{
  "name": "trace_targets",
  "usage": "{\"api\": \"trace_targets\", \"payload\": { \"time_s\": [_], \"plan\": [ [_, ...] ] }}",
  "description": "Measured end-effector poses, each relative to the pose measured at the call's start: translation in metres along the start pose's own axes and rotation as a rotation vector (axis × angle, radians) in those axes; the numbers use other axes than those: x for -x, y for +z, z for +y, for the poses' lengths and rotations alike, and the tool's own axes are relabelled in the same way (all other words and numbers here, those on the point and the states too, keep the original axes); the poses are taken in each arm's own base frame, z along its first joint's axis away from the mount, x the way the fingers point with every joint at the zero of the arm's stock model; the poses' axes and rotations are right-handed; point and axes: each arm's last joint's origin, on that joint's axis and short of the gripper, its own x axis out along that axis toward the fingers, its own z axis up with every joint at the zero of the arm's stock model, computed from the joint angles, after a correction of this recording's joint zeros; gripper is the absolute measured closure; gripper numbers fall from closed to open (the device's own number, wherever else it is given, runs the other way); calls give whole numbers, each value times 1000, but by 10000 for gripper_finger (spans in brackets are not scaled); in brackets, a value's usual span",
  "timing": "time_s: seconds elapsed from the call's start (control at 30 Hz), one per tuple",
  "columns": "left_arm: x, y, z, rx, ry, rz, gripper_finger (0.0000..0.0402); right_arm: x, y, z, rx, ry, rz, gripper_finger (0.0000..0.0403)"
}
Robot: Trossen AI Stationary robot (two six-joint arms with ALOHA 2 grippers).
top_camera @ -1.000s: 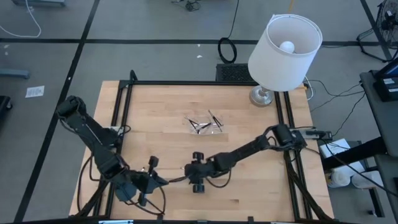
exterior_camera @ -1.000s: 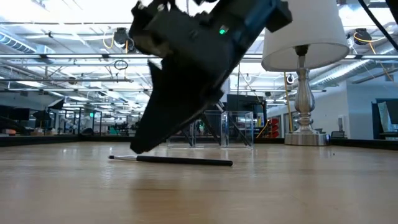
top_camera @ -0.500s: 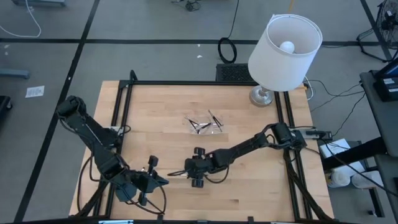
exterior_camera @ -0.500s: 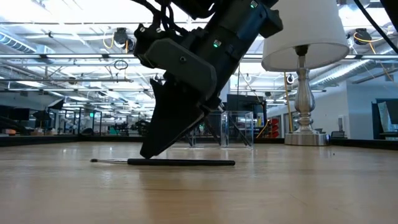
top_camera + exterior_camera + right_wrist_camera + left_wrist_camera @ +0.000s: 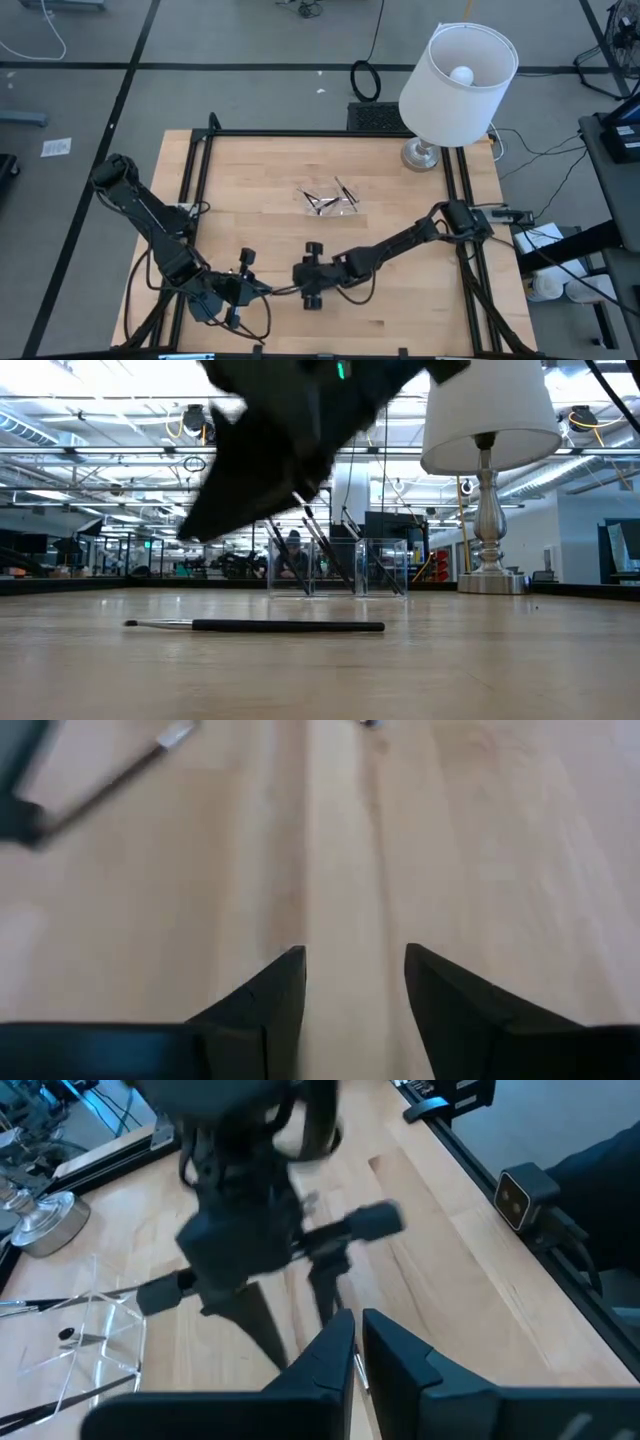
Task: Pick & Place Makeup Supplies
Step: Put the makeup brush into the transparent organizer
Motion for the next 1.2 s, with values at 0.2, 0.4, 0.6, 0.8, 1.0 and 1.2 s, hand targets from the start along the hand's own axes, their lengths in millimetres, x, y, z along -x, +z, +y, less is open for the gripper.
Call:
{"api": "trace_targets", "payload": {
  "time_s": [0.2, 0.4, 0.6, 0.8, 1.0, 1.2],
  "plan": [
    [0, 0, 0, 4, -1, 0, 366, 4, 7, 17, -36, 119, 25, 243],
    [0, 0, 0, 5, -1, 0, 366, 0, -1, 25, -16, 126, 63, 243],
    [0, -1, 0, 4, 0, 5, 366, -20, -18, 24, -13, 171, 135, 243],
    [0, -1, 0, 5, 0, 8, 366, -27, -29, 20, 14, 141, 212, 243],
    [0, -2, 0, 4, 1, 15, 366, -28, -38, 15, 87, 85, 246, 243],
    [0, -2, 0, 5, 3, 20, 366, -34, -51, 2, 109, 58, 288, 262]
  ]
}}
